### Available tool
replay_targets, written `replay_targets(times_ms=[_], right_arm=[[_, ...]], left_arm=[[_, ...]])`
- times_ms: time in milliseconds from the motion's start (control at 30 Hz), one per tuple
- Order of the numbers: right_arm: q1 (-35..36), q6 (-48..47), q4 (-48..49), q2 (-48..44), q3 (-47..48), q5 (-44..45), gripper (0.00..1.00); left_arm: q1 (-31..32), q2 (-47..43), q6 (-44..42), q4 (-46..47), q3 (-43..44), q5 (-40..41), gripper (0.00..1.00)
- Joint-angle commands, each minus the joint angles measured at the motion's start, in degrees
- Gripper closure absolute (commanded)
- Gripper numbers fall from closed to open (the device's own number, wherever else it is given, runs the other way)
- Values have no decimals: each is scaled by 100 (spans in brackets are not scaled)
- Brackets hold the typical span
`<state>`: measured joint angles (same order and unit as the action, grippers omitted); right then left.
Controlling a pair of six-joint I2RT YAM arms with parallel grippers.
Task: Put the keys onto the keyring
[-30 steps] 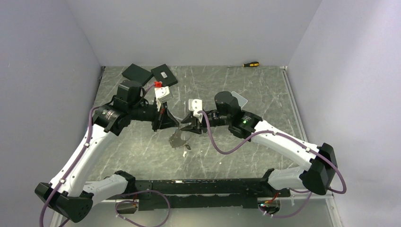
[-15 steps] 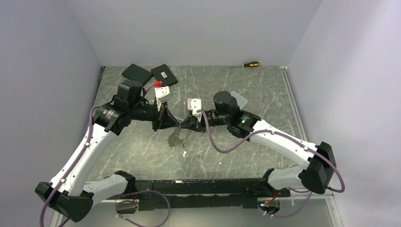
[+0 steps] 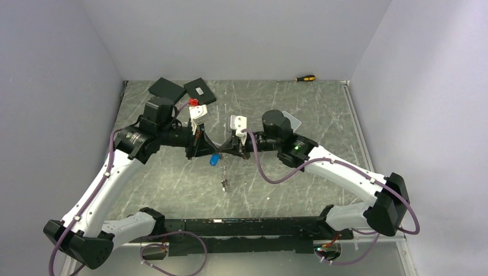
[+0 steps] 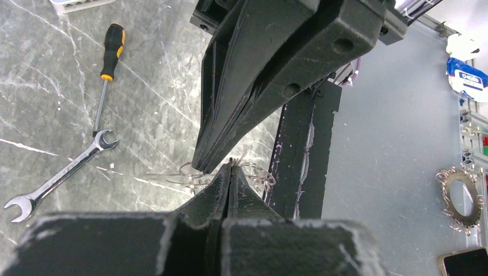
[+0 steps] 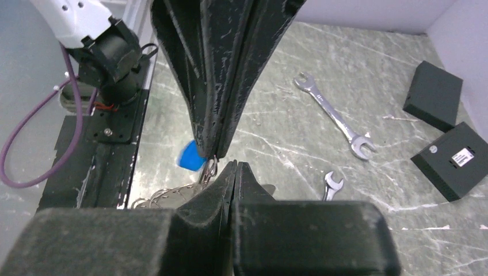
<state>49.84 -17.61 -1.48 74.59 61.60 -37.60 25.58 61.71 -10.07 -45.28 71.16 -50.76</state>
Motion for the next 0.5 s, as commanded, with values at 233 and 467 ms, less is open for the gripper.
replay_targets(times_ms=[233, 467], right_arm=[[-98, 1265, 894, -200, -255, 864, 100], [-168, 717, 114, -300, -159, 805, 79]], left_arm=[[-1, -153, -260, 87, 168, -118, 100], [-1, -213, -636, -139, 263, -191, 100]])
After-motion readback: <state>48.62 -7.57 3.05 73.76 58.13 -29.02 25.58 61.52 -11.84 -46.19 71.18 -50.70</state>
